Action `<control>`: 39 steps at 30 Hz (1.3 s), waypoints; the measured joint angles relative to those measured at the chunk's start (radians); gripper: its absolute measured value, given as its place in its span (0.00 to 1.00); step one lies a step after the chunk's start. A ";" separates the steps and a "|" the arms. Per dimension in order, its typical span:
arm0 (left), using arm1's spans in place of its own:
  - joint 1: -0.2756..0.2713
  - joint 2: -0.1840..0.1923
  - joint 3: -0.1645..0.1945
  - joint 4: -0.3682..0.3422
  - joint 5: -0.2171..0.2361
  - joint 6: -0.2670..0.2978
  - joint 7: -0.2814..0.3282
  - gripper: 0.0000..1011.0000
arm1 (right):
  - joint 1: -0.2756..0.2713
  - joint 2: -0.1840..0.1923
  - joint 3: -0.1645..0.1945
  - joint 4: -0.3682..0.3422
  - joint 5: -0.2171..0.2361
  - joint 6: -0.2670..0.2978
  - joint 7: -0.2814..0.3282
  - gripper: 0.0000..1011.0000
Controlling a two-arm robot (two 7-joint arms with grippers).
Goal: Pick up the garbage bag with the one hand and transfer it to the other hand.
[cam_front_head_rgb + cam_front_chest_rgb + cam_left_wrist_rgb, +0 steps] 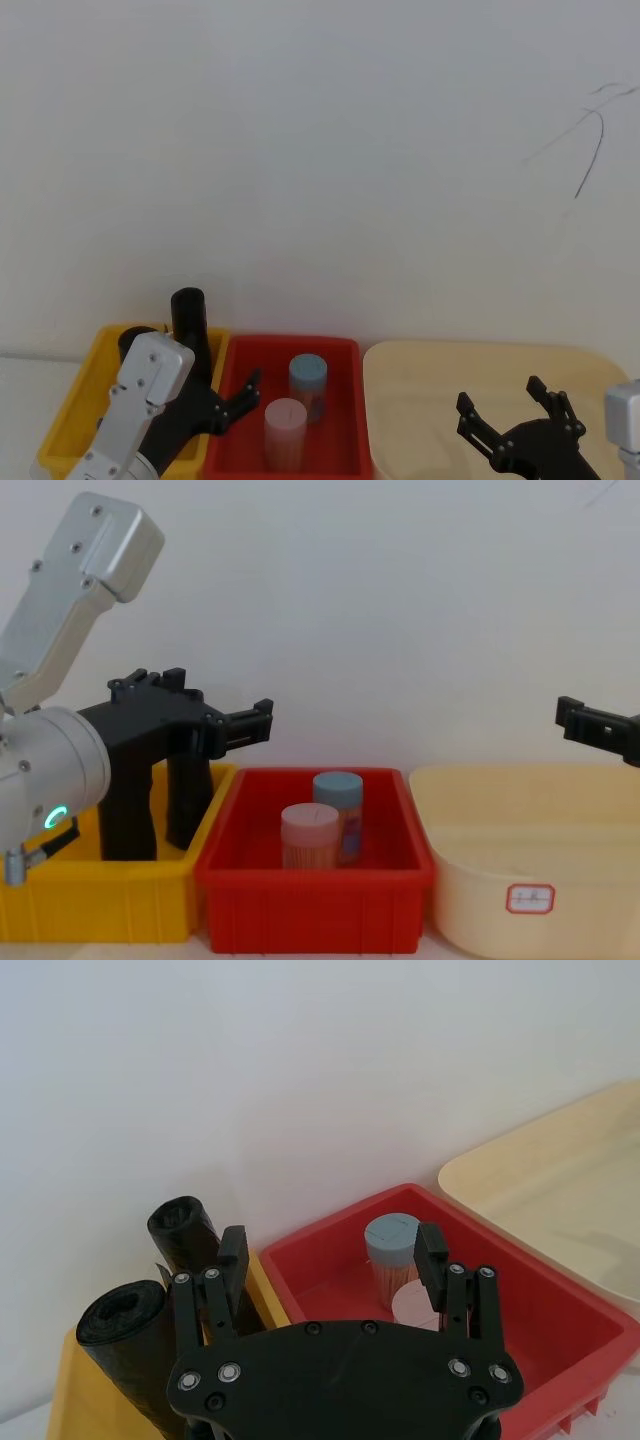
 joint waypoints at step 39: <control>0.000 0.000 0.000 0.000 0.000 0.000 0.000 0.99 | 0.000 0.000 0.000 0.000 0.000 0.000 0.000 0.99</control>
